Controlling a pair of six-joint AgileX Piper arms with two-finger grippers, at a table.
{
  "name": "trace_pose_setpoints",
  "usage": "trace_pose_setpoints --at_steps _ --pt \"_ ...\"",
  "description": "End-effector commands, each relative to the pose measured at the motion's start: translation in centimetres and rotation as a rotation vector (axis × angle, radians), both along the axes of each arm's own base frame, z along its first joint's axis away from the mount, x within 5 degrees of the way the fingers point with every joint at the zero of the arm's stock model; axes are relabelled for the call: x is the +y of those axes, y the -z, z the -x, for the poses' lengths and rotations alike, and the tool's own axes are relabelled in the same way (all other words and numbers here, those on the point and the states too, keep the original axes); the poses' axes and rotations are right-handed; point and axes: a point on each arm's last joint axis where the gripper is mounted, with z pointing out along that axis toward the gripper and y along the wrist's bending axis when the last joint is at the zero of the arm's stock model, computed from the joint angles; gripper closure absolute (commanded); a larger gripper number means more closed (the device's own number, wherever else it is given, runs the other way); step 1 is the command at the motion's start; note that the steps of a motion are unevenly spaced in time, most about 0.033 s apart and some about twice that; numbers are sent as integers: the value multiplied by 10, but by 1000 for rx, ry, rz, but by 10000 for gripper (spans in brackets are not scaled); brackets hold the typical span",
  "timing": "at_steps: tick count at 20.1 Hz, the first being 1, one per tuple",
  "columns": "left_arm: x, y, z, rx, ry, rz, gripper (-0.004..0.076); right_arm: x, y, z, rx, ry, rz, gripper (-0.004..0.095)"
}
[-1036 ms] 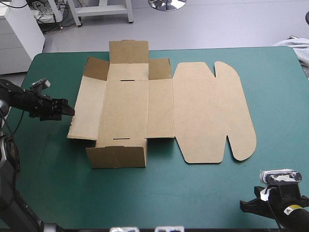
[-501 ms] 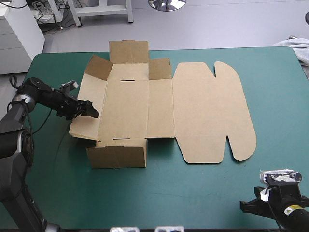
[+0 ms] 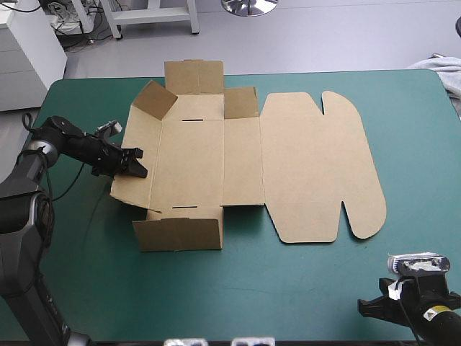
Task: Fold the box
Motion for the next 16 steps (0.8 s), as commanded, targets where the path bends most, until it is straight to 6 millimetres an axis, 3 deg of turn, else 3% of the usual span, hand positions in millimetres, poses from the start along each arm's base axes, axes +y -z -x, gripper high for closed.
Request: trace_pose_setpoints --at_steps 1,4,7,10,16 --pt "-9 -29 7 -10 36 66 734 0 -11 -4 -66 8 -9 925" --pt "-11 -34 10 -41 89 21 734 0 -11 -4 -66 8 -9 925" --pt "-19 -64 13 -141 214 -206 734 0 -11 -4 -66 8 -9 925" --pt "-34 -106 18 -313 333 -430 734 0 -11 -4 -66 8 -9 925" --pt "-71 -153 34 -603 484 -552 734 0 -11 -4 -66 8 -9 925"
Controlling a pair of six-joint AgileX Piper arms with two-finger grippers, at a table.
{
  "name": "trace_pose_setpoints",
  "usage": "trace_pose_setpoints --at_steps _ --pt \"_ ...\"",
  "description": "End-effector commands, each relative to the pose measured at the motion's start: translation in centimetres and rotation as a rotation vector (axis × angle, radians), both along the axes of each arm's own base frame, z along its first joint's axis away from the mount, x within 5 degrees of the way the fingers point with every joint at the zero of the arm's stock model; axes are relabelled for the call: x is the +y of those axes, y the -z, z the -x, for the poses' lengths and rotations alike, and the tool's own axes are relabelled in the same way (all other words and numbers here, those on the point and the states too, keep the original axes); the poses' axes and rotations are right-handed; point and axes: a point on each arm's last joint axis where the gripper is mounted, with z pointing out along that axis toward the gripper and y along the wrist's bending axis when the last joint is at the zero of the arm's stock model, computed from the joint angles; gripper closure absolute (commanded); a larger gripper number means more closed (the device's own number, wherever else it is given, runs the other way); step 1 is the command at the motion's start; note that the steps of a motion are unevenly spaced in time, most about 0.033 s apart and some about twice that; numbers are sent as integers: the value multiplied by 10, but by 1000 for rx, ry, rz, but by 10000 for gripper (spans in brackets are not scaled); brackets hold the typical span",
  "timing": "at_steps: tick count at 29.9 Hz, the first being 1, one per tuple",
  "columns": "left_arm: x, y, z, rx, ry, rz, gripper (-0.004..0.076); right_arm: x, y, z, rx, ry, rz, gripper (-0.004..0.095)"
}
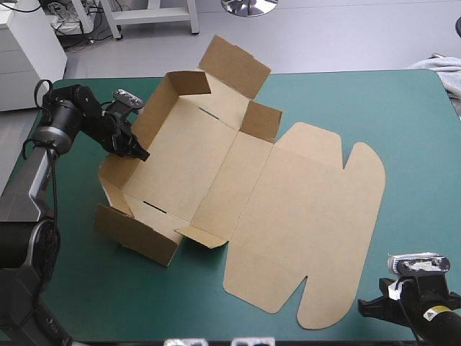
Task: Fold the box
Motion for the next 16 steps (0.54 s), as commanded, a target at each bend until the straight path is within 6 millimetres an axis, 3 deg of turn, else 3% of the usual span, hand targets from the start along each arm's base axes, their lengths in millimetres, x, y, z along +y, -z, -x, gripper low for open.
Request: trace_pose_setpoints --at_steps 1,10,16 --pt "-15 -50 16 -223 104 -30 734 0 -11 -4 -66 8 -9 925" --pt "-58 -94 40 -525 307 -183 734 0 -11 -4 -66 8 -9 925" --pt "-98 -114 65 -673 460 -261 734 0 -11 -4 -66 8 -9 925"
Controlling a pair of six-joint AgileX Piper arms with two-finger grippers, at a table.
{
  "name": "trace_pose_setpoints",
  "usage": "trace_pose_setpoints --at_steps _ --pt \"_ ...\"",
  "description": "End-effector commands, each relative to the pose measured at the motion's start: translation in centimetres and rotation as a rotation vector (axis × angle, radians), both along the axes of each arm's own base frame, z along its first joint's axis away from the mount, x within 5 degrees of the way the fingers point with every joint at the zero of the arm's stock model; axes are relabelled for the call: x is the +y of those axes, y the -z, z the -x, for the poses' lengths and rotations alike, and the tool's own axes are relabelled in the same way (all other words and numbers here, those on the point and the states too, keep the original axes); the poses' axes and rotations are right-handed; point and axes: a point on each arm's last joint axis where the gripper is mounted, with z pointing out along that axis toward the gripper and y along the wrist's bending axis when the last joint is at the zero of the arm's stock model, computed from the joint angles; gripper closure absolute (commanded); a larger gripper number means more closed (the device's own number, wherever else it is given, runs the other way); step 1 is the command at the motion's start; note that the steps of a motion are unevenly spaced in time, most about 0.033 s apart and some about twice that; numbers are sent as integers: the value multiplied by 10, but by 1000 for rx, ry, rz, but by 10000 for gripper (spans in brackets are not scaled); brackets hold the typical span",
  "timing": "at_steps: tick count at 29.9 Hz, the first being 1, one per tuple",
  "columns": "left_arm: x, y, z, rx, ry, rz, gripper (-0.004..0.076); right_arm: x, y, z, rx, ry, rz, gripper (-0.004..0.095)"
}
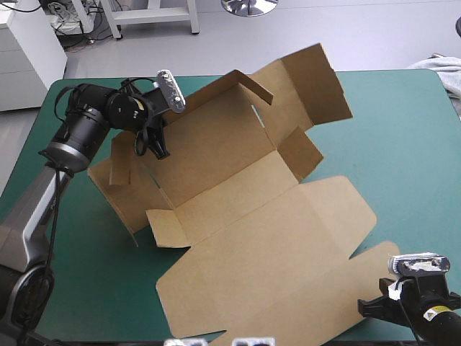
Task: Fold the box
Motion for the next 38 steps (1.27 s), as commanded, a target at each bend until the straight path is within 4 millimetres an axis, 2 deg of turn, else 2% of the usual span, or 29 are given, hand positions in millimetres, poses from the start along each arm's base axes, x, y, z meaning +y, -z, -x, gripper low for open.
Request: trace_pose_setpoints --at_steps 1,8,15,22,33,38 --pt "-22 -43 26 -212 97 12 734 0 -11 -4 -66 8 -9 925" --pt "-79 -47 64 -283 260 -68 734 0 -11 -4 -66 8 -9 925" --pt "-123 -29 97 -377 267 -142 734 0 -12 -4 -63 43 -43 925" --pt "-142 -9 116 -451 179 -121 734 2 -26 1 -61 49 -75 925" --pt "-159 21 145 -639 106 -79 734 5 -90 16 -250 87 -111 925" --pt "-161 35 153 -635 126 -106 734 5 -111 15 -294 84 -109 925"
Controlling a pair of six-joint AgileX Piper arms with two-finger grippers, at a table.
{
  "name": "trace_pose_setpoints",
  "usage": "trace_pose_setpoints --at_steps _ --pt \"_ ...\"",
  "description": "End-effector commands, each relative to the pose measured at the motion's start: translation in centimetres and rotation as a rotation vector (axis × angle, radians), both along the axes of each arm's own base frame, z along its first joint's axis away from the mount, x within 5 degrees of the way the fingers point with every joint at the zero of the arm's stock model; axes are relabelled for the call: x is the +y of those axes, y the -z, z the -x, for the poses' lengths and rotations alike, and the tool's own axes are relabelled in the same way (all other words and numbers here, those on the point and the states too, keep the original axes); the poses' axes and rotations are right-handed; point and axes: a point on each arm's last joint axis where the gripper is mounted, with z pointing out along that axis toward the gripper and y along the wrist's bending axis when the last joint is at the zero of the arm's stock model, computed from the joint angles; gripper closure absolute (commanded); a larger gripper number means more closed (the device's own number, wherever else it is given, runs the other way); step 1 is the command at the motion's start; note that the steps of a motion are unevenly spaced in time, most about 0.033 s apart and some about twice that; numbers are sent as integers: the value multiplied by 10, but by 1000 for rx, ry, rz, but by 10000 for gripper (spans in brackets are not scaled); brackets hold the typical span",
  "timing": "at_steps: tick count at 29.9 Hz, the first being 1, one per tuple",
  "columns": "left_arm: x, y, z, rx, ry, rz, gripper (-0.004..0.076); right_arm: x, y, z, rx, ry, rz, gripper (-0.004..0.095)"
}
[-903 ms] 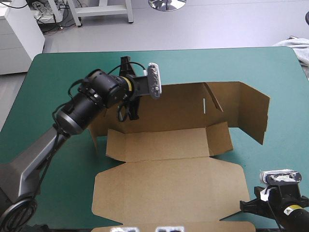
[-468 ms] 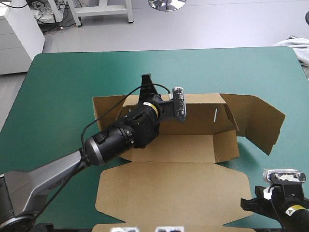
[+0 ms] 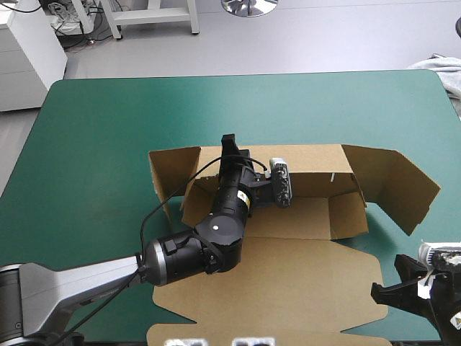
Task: Fold the box
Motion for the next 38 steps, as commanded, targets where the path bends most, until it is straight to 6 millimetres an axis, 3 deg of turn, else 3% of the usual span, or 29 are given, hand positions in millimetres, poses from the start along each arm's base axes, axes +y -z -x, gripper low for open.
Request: trace_pose_setpoints --at_steps 1,9,14,19,26,31,38 --pt "6 -21 8 -69 24 75 734 0 -27 -8 -78 2 -22 925" --pt "8 -16 8 -81 17 65 734 -4 -77 -61 -66 -28 -61 925" --pt "8 -16 8 -79 16 64 734 -7 -104 -114 -35 -89 -89 925" --pt "8 -16 8 -81 17 63 734 -11 -118 -165 -5 -123 -114 925" --pt "7 -16 8 -80 26 65 734 -21 -108 -229 97 -130 -126 925" --pt "7 -16 8 -82 27 65 734 -28 -84 -268 190 -126 -136 925" --pt "7 -16 8 -84 25 64 734 -33 -49 -296 322 -147 -112 925"
